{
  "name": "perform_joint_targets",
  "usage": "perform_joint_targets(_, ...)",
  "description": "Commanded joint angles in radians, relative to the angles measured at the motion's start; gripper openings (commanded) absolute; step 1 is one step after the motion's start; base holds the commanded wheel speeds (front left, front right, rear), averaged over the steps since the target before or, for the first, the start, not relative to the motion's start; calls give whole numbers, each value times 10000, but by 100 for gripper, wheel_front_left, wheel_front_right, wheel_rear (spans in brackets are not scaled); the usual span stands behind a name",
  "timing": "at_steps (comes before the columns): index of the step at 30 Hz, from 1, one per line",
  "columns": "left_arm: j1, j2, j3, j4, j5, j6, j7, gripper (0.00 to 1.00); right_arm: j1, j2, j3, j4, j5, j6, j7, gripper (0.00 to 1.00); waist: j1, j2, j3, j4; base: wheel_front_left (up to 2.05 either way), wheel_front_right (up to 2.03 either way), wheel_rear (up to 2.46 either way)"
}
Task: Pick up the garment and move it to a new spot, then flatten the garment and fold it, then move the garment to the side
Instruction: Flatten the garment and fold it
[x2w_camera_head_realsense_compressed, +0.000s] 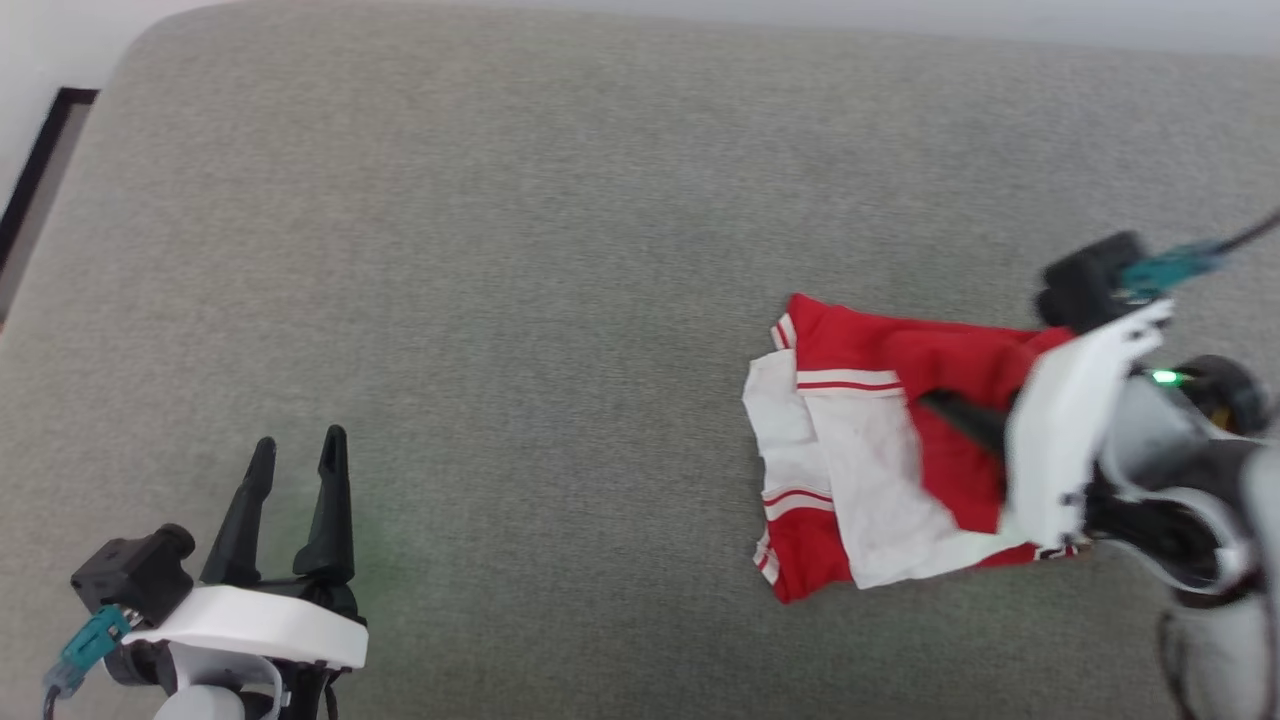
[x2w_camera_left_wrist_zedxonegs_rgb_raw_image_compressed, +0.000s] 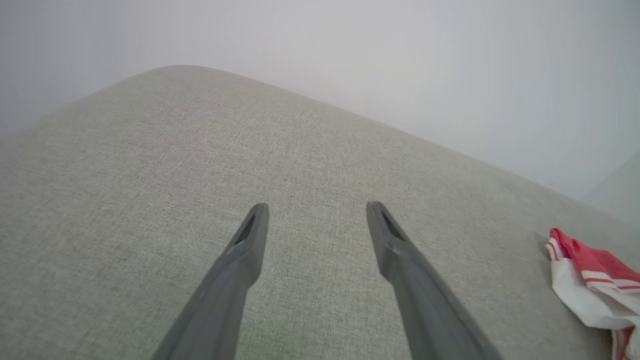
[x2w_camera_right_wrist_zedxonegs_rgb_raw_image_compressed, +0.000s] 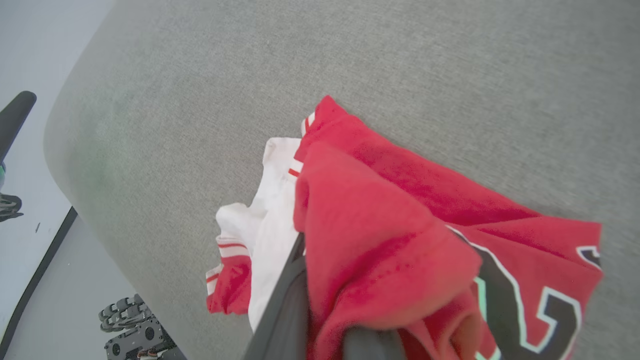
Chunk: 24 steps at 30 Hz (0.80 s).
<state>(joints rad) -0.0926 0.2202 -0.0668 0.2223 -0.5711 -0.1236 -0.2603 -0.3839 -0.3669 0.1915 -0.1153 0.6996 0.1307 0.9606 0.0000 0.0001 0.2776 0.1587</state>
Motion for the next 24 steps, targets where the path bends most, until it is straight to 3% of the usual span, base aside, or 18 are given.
perform_joint_targets(1, -125, -34, -8, 9, 8, -46, -62, 100, -165, 118, 282, 276, -97, 0, -98, 0, 0, -1, -24, 147, 0, 0, 0)
perform_joint_targets(2, -121, -60, -46, 38, -2, -55, -62, 100, -266, 152, 477, 534, -228, 0, -181, 0, 0, -1, -48, 216, 0, 0, 0)
perform_joint_targets(3, -117, -66, -44, 58, -9, -62, -62, 100, -385, 172, 652, 761, -339, 0, -271, 11, 0, -1, -66, 268, 0, 0, 0)
perform_joint_targets(4, -109, -85, -59, 69, -18, -67, -62, 100, -464, 210, 807, 922, -384, 0, -360, 35, 0, -1, -82, 330, 0, 0, 0)
perform_joint_targets(5, -91, -97, -58, 80, -38, -62, -62, 100, -532, 270, 948, 1056, -377, 0, -436, 98, 0, -1, -99, 370, 0, 0, 0)
perform_joint_targets(12, 264, -49, 111, 16, -110, -71, -62, 100, -433, 229, 909, 680, 369, 0, -87, 100, 0, -1, -318, 376, 0, 0, 0)
perform_joint_targets(18, 453, -2, 287, -97, -99, -74, -62, 100, -129, 43, 141, -298, 662, 0, 25, 100, 0, -1, -407, 101, 0, 0, 0)
perform_joint_targets(24, 427, 149, 517, -233, -33, -75, -63, 100, 248, -190, -981, -924, 243, 0, -463, 100, 0, -1, -387, -297, 0, 0, 0)
